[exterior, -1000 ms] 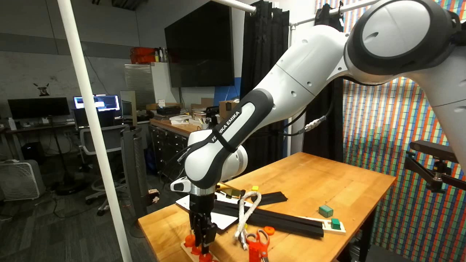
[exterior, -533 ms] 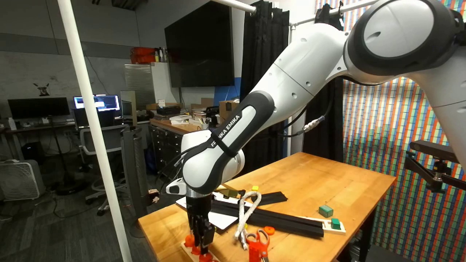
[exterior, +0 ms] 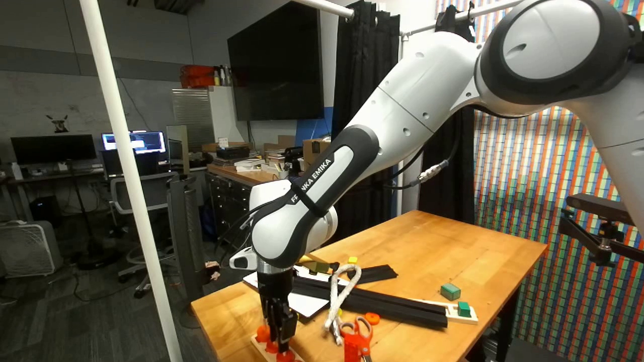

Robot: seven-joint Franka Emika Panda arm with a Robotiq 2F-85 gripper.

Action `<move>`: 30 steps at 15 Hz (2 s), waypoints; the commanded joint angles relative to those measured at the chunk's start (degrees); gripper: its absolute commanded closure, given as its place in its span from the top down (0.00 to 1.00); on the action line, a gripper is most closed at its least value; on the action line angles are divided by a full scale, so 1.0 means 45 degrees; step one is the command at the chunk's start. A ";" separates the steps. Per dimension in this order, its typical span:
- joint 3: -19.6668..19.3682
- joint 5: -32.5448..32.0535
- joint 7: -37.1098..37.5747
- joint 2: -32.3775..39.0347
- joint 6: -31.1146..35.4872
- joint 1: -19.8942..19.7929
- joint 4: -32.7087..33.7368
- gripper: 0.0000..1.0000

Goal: Pick up the orange token from the table and put it on the wooden holder.

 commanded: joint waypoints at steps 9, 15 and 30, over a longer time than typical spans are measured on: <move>0.0268 0.0402 -0.0080 0.0299 -0.0259 -0.0087 0.0013 0.23; 0.0246 0.0252 0.0149 0.0127 0.0014 0.0055 -0.0260 0.23; 0.0163 -0.0071 0.1318 -0.0325 0.0340 0.0377 -0.0673 0.23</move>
